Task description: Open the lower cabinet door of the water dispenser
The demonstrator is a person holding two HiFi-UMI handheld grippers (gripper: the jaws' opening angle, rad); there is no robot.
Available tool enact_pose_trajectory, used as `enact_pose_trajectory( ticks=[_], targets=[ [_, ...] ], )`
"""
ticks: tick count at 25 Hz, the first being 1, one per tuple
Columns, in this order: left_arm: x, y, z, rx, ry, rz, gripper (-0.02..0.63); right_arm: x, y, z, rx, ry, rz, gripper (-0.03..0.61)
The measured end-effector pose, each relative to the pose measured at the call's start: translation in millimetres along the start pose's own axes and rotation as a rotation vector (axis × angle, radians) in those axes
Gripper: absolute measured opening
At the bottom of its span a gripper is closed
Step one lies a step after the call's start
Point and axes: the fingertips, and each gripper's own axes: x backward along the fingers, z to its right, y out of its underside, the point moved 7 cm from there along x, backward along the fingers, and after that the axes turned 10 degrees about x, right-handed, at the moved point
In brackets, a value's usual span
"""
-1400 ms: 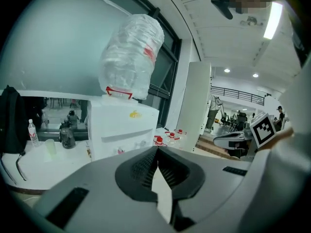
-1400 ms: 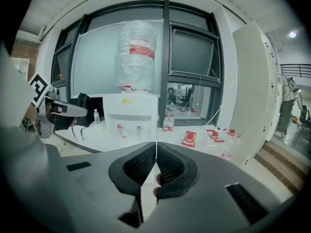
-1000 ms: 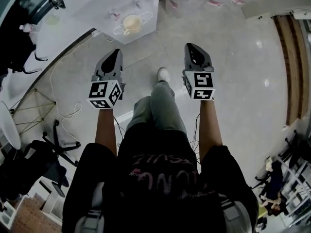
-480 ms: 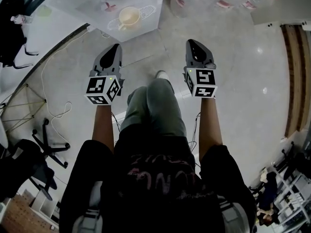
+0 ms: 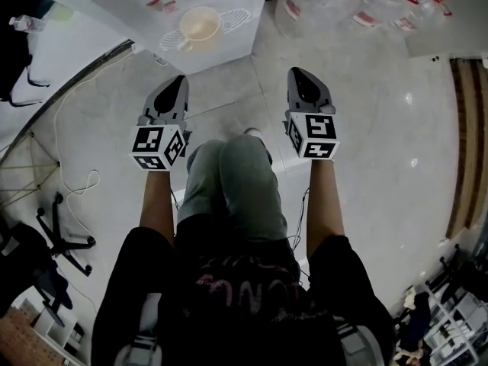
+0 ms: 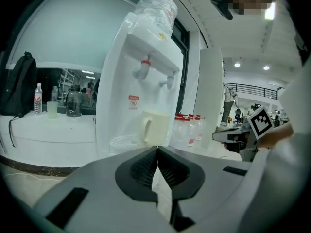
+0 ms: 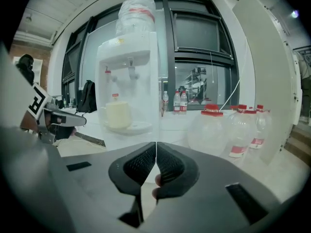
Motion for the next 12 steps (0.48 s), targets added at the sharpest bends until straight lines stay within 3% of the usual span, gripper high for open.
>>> enact_pose_trajectory(
  ticks=[12],
  targets=[
    [-49.3, 82.0, -53.6, -0.01, -0.034, 0.025, 0.012, -78.0, 85.9, -8.1, 0.016, -0.038, 0.007, 0.018]
  ],
)
